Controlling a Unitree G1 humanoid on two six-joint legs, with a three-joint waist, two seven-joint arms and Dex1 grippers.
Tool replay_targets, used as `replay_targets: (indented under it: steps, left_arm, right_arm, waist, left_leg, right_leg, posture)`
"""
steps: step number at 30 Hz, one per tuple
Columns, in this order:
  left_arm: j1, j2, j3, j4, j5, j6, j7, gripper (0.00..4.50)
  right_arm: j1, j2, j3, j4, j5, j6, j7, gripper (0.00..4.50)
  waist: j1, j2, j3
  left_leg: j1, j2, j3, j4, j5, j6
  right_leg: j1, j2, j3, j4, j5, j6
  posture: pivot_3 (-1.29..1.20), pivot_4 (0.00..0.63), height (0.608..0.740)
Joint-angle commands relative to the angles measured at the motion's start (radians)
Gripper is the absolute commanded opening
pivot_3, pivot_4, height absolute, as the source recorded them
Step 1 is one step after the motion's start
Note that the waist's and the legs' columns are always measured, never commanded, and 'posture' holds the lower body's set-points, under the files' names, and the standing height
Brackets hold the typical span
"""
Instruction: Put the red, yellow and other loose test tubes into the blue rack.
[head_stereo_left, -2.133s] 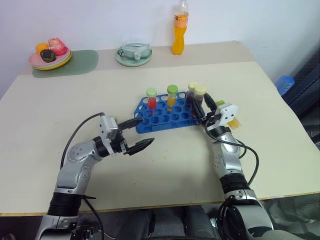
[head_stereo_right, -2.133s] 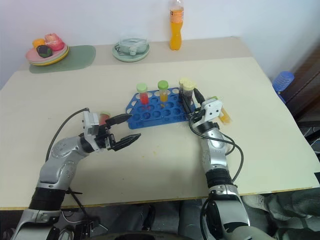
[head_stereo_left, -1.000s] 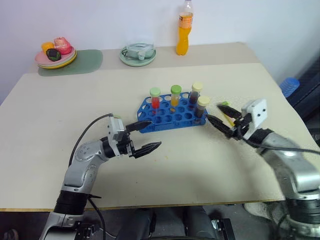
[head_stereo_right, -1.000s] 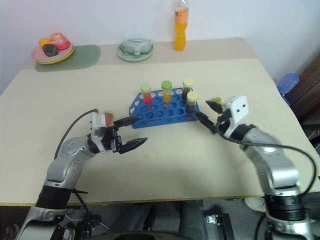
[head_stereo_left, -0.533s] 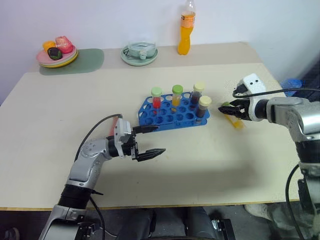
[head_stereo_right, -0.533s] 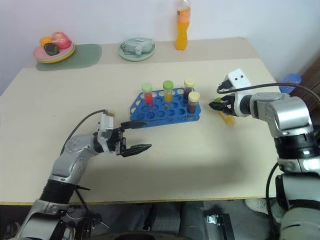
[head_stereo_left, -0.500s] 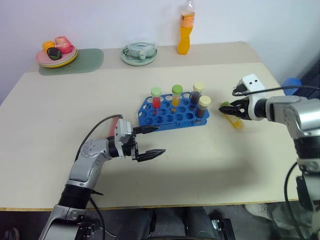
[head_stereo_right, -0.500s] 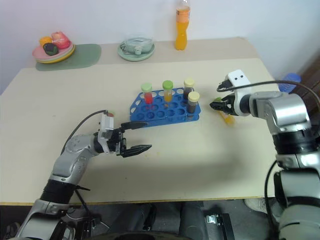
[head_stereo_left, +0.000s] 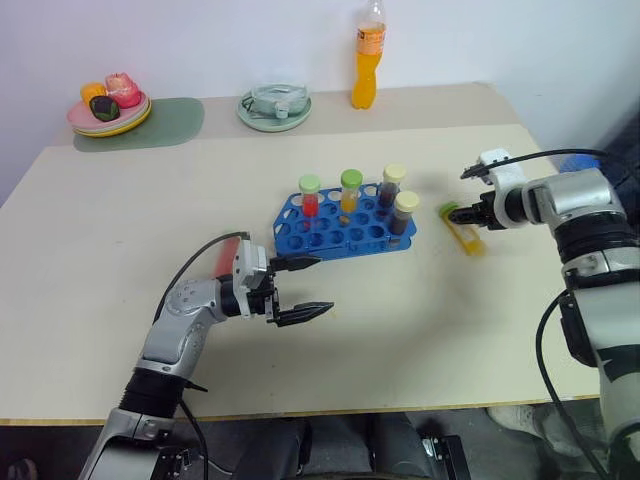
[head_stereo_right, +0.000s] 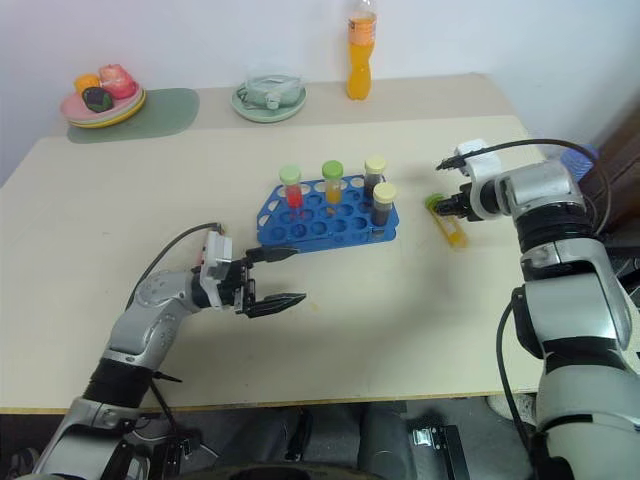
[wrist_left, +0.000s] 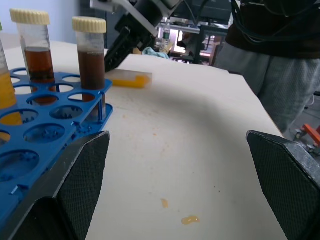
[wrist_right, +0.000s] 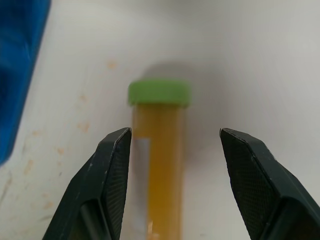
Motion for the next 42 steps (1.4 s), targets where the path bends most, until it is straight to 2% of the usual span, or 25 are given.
replay_targets:
  steps: [1,8,11,13,14,28,33,38,40,42]
  left_arm:
    - [0.001,0.003,0.006,-0.028,-0.004,-0.012,-0.002,4.50]
    - [0.009,0.001,0.006,-0.033,-0.002,-0.014,0.005,4.50]
    - [0.013,0.001,0.006,-0.035,-0.003,-0.014,0.007,4.50]
    - [0.016,0.002,0.008,-0.036,-0.003,-0.015,0.007,4.50]
    - [0.016,0.003,0.008,-0.036,-0.003,-0.016,0.008,4.50]
    - [0.022,0.003,0.010,-0.031,-0.003,-0.024,0.005,4.50]
    - [0.016,0.001,0.007,-0.025,-0.004,-0.022,0.000,4.50]
    - [0.023,0.004,0.007,-0.033,-0.005,-0.020,-0.001,4.50]
    - [0.025,0.007,0.009,-0.034,-0.006,-0.019,-0.002,4.50]
    - [0.030,0.011,0.012,-0.035,-0.007,-0.020,-0.004,4.50]
  right_arm:
    - [-0.055,0.007,0.022,0.034,-0.053,-0.024,0.063,2.85]
    - [-0.088,0.037,0.026,0.147,-0.137,-0.109,0.083,2.85]
    - [-0.101,0.044,0.024,0.174,-0.159,-0.129,0.091,2.02]
    - [-0.106,0.049,0.022,0.187,-0.172,-0.136,0.100,1.04]
    - [-0.108,0.051,0.021,0.192,-0.176,-0.139,0.102,0.79]
    - [-0.092,0.048,0.018,0.187,-0.233,-0.181,0.131,0.79]
    - [-0.054,0.008,0.026,0.104,-0.246,-0.165,0.181,0.79]
    - [0.068,-0.105,0.027,-0.152,-0.234,-0.094,0.294,0.79]
    - [0.221,-0.224,0.007,-0.419,-0.186,-0.057,0.395,0.79]
    - [0.388,-0.335,-0.040,-0.672,-0.123,-0.031,0.470,0.79]
  waist:
    - [-0.001,0.000,0.000]
    - [-0.009,0.000,0.000]
    - [-0.016,0.000,0.000]
    - [-0.018,0.000,0.000]
    - [-0.018,0.000,0.000]
    - [-0.018,0.000,0.000]
    - [-0.017,0.000,0.000]
    - [-0.013,0.000,0.000]
    - [-0.012,0.001,0.000]
    - [-0.005,0.002,-0.001]
  left_leg:
    - [0.000,0.000,0.000,0.000,0.000,0.000]
    - [0.000,0.000,0.000,0.000,0.000,0.000]
    - [0.000,0.000,0.000,0.000,0.000,0.000]
    - [0.000,0.000,0.000,0.000,0.000,0.000]
    - [0.000,0.000,0.000,0.000,0.000,0.000]
    - [0.000,0.000,0.000,0.000,0.000,0.000]
    - [0.000,0.000,0.000,0.000,0.000,0.000]
    - [-0.002,0.000,0.000,0.001,0.000,0.000]
    - [-0.005,0.000,0.000,0.002,0.000,0.000]
    - [-0.016,-0.001,-0.002,0.011,0.000,0.000]
  right_leg:
    - [0.000,0.000,0.000,0.000,0.000,0.000]
    - [0.000,0.000,0.000,0.001,0.000,0.000]
    - [0.000,0.000,0.000,0.001,0.000,0.000]
    - [0.000,0.000,0.000,0.001,0.000,0.000]
    - [-0.001,0.000,0.000,0.001,0.000,0.000]
    - [-0.001,0.000,0.000,0.002,0.000,0.000]
    - [-0.001,0.000,0.000,0.002,0.000,0.000]
    - [-0.002,0.000,0.000,0.002,0.000,0.000]
    - [-0.005,0.000,-0.001,0.003,0.000,0.000]
    - [-0.013,0.000,-0.003,0.009,0.000,0.000]
  posture:
    - [0.00,0.150,0.740]
    - [0.00,0.150,0.740]
    - [0.00,0.150,0.740]
    - [0.00,0.150,0.740]
    - [0.00,0.150,0.740]
    - [0.00,0.150,0.740]
    - [0.00,0.150,0.740]
    - [0.00,0.150,0.740]
    - [0.00,0.150,0.740]
    - [0.00,0.150,0.740]
